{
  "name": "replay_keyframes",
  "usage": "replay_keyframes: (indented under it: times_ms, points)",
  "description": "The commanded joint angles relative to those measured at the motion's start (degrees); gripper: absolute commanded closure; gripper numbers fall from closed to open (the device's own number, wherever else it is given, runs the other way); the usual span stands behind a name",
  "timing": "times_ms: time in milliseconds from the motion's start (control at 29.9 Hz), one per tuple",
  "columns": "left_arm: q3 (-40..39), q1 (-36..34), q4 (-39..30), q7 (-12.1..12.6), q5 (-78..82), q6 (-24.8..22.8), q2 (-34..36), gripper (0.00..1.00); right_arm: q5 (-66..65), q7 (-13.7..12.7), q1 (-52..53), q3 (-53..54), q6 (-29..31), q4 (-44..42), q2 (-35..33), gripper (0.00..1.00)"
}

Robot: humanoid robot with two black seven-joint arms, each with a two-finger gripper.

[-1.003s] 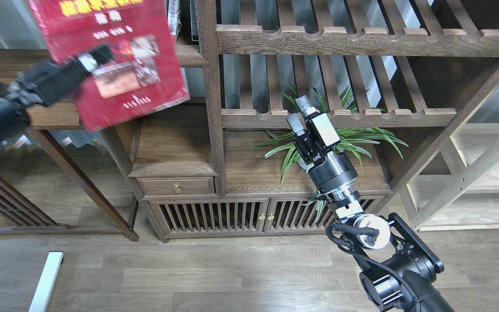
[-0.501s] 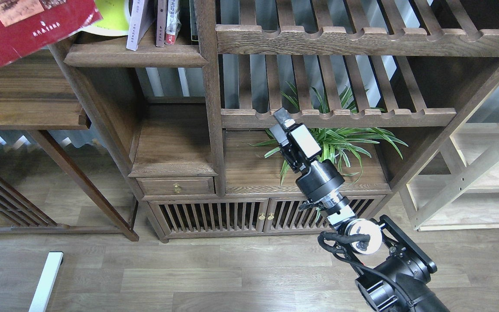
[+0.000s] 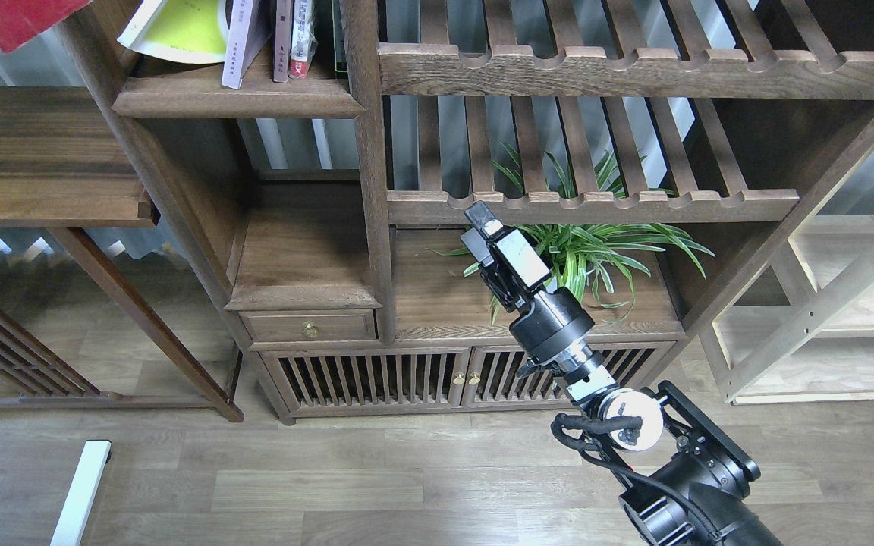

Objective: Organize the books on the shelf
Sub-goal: 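Push the red book into the upper shelf with the left gripper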

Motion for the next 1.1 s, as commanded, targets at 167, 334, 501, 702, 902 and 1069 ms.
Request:
replay_keyframes:
  times_ms: [167,334,501,702,902,1069]
  points:
    - [8.05,-7.23,0.56,0.19,7.43,9.47,-1.79,0.99,0.60,0.18,-0.41,0.89,0.00,0.00,-1.31,0.08]
    - [13.24,-12.86,3.37,0.28,10.42,12.71,-2.05,0.98,1.65,0.26,-0.85,0.98,0.00,0.00,-3.77,0.08]
    - [15.80,-15.85,5.83,0.46,10.86,14.57,-1.97,0.98,2.00,0.18,-0.94,0.98,0.00,0.00,-5.79,0.08]
    - [17.29,-17.26,6.88,0.55,12.45,17.82,-1.97,0.98,2.00,0.09,-0.85,0.28,0.00,0.00,-7.03,0.08]
    - [19.49,-19.54,10.92,0.02,12.80,18.26,-1.97,0.97,2.00,0.09,-0.85,0.19,0.00,0.09,-7.03,0.08]
    - [24.48,-25.24,17.94,-1.73,12.80,18.17,-2.93,0.96,1.91,0.00,-0.85,0.19,0.00,0.09,-7.29,0.08]
